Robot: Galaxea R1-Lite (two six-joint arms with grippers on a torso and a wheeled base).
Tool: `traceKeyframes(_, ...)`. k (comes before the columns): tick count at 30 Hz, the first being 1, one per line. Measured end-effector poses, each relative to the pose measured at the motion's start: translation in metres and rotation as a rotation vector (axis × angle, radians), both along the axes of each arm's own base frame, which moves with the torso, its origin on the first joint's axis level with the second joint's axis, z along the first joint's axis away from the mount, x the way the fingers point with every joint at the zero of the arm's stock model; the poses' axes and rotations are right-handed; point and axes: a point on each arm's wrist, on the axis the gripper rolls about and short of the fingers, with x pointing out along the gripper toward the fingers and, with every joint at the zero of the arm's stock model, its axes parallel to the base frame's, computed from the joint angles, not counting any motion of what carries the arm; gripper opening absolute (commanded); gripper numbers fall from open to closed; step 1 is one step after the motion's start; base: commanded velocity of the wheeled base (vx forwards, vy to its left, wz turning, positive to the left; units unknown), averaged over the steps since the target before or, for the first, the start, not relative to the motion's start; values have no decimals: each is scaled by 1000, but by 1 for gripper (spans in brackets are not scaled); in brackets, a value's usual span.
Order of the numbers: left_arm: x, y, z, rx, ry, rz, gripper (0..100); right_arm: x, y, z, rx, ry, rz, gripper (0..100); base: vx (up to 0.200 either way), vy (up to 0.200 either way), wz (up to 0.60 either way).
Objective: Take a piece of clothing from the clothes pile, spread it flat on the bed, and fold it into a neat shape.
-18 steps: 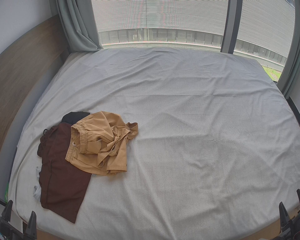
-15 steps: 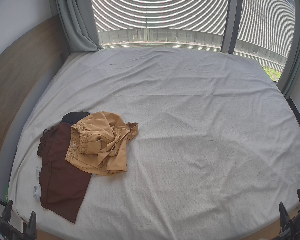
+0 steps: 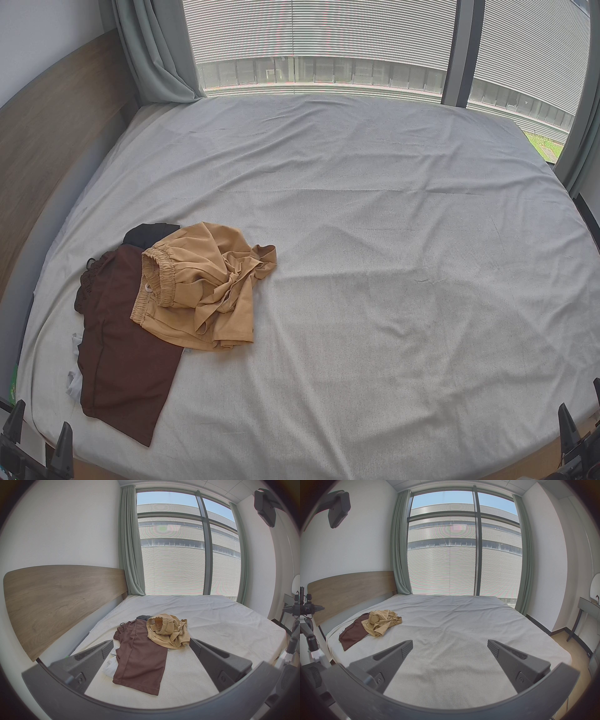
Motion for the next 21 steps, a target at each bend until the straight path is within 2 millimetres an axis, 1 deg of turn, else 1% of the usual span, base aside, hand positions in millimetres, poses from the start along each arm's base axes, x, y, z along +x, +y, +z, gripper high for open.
traceKeyframes(21,0,0,1,8,-10,-4,100,0,0,0,0,0,0,100,0,0,0)
